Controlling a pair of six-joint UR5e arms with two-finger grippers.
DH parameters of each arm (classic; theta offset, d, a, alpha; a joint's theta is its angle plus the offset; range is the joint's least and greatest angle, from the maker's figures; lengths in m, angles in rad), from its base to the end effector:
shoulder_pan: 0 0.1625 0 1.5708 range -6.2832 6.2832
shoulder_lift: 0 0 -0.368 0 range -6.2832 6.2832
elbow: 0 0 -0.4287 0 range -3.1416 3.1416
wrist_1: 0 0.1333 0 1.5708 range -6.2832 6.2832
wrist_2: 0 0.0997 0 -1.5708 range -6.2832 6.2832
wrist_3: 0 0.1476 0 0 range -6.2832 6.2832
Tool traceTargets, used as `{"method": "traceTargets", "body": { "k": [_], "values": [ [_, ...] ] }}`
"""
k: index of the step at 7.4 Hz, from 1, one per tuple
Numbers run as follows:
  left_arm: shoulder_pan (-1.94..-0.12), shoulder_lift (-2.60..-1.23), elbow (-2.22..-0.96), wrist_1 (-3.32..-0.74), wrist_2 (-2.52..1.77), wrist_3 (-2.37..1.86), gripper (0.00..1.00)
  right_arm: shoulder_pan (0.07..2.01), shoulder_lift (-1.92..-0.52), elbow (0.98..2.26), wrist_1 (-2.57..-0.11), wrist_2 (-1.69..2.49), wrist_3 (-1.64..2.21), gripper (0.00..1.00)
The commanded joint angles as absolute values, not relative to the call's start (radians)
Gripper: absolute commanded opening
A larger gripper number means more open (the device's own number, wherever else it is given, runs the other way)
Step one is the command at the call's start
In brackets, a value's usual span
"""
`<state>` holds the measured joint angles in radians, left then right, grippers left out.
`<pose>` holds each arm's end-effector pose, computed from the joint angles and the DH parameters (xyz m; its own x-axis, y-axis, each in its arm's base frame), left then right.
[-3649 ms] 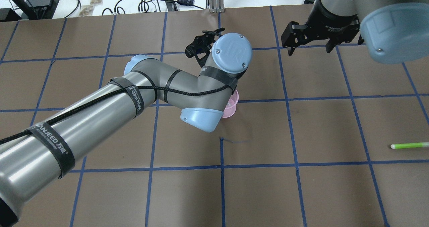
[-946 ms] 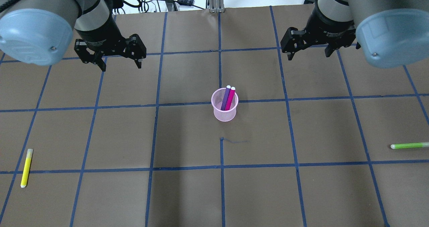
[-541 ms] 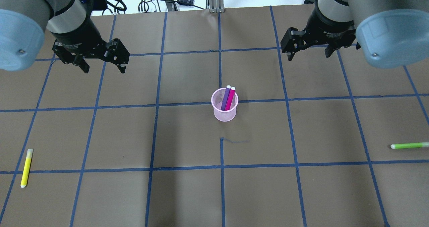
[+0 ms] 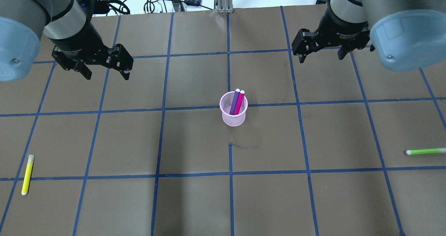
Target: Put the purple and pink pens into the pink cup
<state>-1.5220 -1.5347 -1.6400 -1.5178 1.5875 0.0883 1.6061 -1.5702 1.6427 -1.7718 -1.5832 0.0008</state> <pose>-0.1054 -0.5236 0.3705 -0.9991 0.0391 -0.0184 0.0395 0.9991 -0.0183 0.1506 -0.5406 0.3659 -0.9994 -0.0329 0.0122 -0.0342 0.9912 -0.1282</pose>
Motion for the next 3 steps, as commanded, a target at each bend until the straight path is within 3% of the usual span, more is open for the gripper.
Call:
{"method": "traceTargets", "body": {
  "k": [1, 3],
  "values": [
    [-1.522, -1.531, -1.64, -1.52, 1.588, 0.09, 1.0, 1.606, -1.571, 1.643, -1.773, -1.58, 0.006, 1.0],
    [-1.513, -1.532, -1.641, -1.523, 1.588, 0.089, 1.0, 1.609, -1.58, 1.646, -1.831, -1.577, 0.011, 1.0]
  ]
}}
